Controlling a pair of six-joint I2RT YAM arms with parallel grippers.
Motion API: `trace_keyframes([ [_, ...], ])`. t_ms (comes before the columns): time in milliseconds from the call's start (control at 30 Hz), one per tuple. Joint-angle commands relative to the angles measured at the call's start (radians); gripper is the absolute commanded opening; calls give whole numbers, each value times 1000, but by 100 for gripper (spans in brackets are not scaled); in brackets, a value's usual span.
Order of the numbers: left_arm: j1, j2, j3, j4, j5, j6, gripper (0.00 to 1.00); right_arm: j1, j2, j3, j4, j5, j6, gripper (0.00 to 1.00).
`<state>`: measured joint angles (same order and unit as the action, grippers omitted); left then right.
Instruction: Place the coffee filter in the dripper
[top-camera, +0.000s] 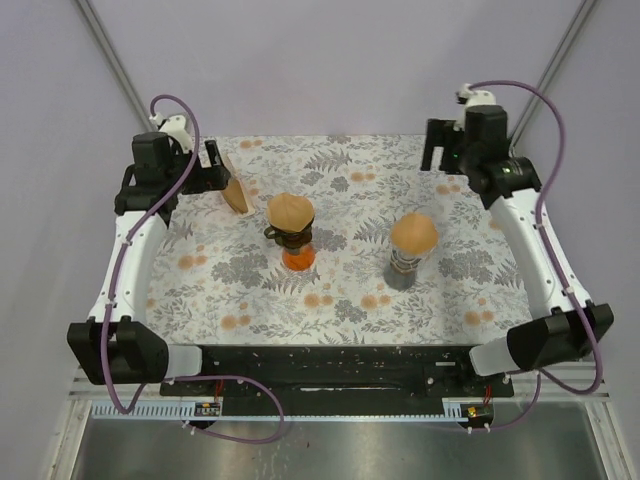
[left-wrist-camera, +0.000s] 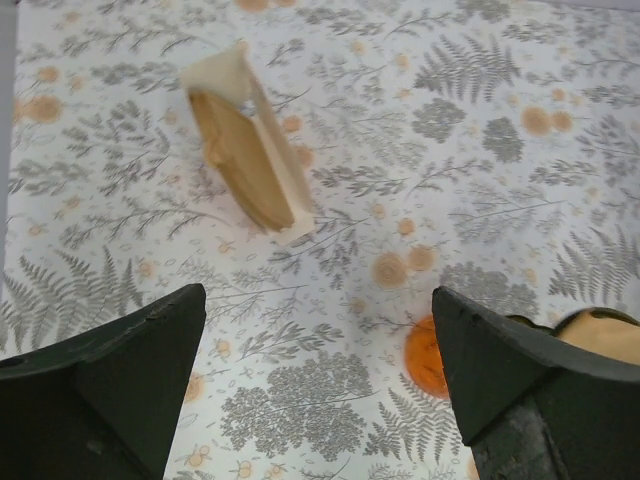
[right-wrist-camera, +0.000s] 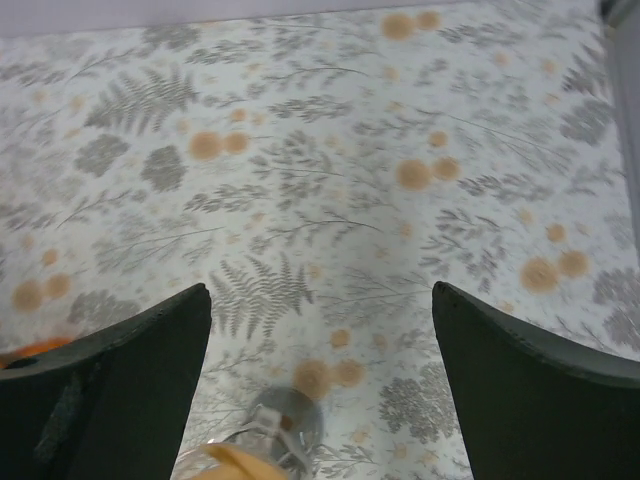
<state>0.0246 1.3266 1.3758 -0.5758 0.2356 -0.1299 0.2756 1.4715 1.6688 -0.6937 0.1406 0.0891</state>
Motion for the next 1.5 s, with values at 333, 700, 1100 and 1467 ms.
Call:
trace_keyframes([
  [333, 47, -64, -418, 488, -219, -19, 99, -466, -276, -645, 432, 57, 175, 99],
  [700, 63, -63, -647, 712, -177, -39, 99, -469, -292, -1084, 965, 41, 138, 100],
  [1100, 63, -27, -662, 725, -182, -19, 99, -469, -227, -1181, 1143, -45, 149, 99],
  [1467, 63, -44, -724, 809, -150, -7, 99, -469, -201, -1225, 1250, -39, 153, 99],
])
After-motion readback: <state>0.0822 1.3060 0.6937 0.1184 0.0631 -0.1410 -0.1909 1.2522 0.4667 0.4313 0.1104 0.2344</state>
